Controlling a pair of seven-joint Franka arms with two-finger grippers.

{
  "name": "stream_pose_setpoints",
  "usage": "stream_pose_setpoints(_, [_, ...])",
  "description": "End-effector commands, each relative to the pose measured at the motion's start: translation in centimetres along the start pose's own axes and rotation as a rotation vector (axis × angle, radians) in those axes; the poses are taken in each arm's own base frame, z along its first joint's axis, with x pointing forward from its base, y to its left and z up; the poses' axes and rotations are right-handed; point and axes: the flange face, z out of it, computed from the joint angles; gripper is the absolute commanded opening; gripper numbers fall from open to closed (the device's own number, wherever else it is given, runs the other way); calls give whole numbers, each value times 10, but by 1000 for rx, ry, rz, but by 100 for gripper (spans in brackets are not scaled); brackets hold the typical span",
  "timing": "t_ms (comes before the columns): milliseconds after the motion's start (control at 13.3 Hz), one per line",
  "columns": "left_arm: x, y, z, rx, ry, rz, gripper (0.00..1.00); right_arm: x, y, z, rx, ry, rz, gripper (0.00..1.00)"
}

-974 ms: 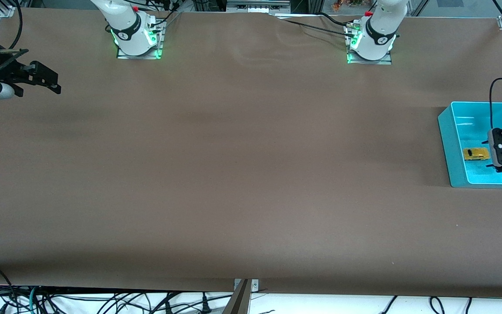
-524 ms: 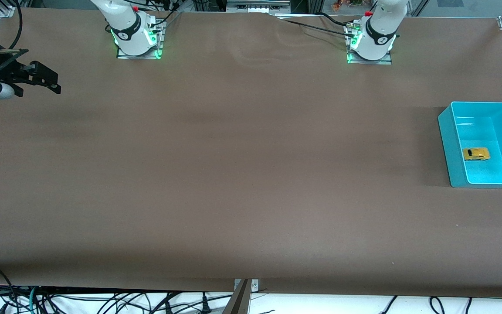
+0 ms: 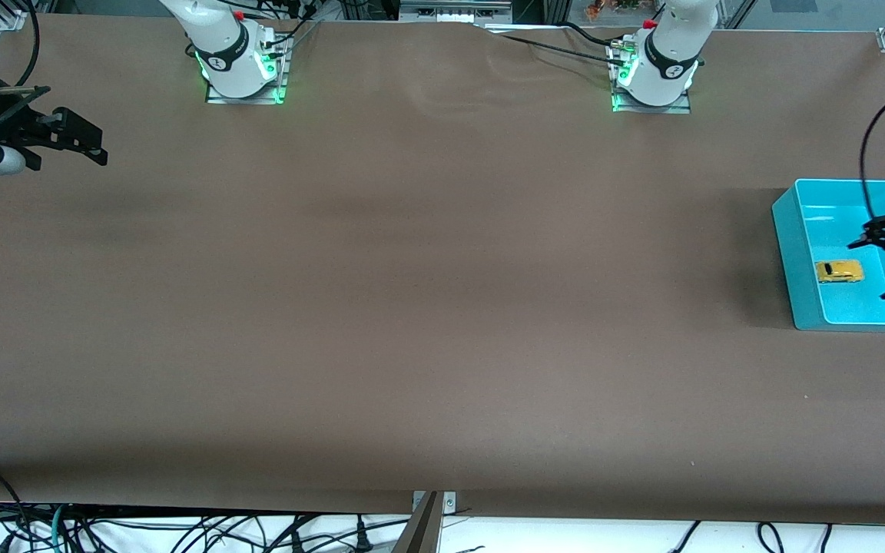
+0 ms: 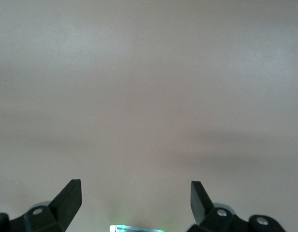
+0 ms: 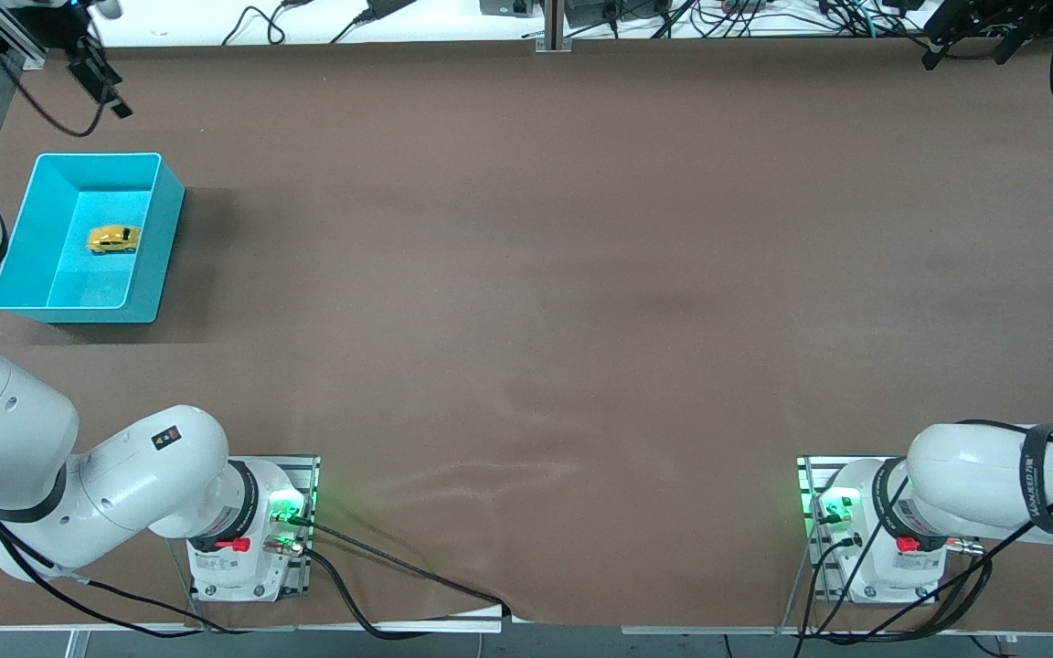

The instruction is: Wind and store yellow beetle car

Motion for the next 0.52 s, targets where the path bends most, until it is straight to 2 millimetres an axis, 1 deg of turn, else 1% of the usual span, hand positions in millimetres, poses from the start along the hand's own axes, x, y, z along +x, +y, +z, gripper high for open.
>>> stream_pose_setpoints(0, [44,23,-17,-32,-27,-163,100,1,0,-5,1,-6,11,100])
stream_pose_setpoints(75, [61,37,-17,-56,-49,-216,100,1,0,-5,1,-6,11,100])
stream_pose_setpoints(150, [75,53,-27,-44,-58,-270,100,1,0,-5,1,-6,10,100])
stream_pose_setpoints(300, [119,95,-43,6,-76,-296,100,1,0,-5,1,-6,10,100])
stream_pose_setpoints(375, [129,110,-54,36,-77,-328,100,1,0,-5,1,-6,10,100])
stream_pose_setpoints(449, [144,134,-64,69,-80,-342,100,1,0,-5,1,-6,11,100])
